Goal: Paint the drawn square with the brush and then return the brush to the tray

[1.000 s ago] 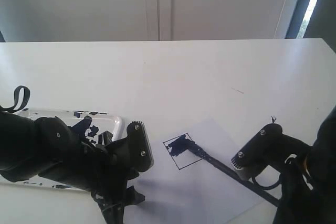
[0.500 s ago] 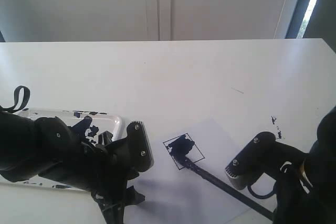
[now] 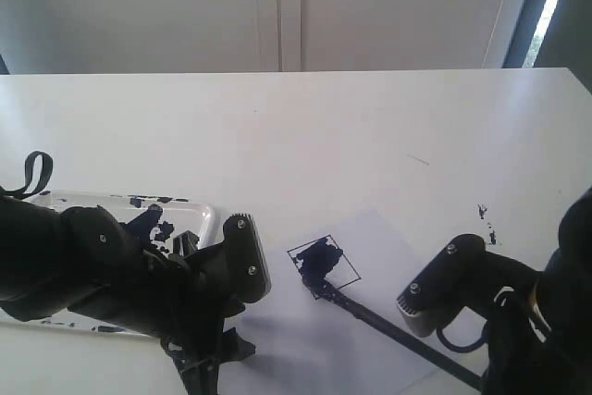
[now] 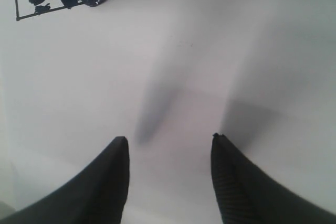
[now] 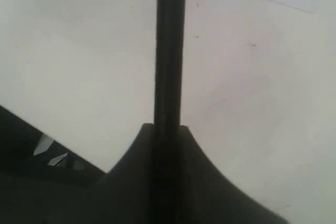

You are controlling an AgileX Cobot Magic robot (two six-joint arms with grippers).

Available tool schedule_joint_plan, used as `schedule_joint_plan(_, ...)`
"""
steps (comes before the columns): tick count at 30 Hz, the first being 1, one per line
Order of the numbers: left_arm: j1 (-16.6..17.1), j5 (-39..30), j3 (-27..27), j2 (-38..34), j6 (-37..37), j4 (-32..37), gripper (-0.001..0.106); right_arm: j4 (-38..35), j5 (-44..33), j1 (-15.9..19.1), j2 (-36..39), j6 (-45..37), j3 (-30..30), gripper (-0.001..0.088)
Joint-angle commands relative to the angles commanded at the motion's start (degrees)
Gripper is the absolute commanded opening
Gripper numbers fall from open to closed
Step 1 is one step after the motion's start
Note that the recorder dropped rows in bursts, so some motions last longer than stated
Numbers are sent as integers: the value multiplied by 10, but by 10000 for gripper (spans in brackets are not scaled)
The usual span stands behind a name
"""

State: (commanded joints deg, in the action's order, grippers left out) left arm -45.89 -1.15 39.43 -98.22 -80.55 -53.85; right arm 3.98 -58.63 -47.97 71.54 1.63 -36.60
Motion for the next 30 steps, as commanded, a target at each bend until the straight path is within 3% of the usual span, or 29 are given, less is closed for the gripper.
schedule_joint_plan(13,0,0,0,0,1,0,536,72,-15,0,0,63,0,0)
schedule_joint_plan(23,0,0,0,0,1,0,536,69,-15,0,0,63,0,0)
schedule_joint_plan(30,0,0,0,0,2,0,536,17,-15,0,0,19,0,0)
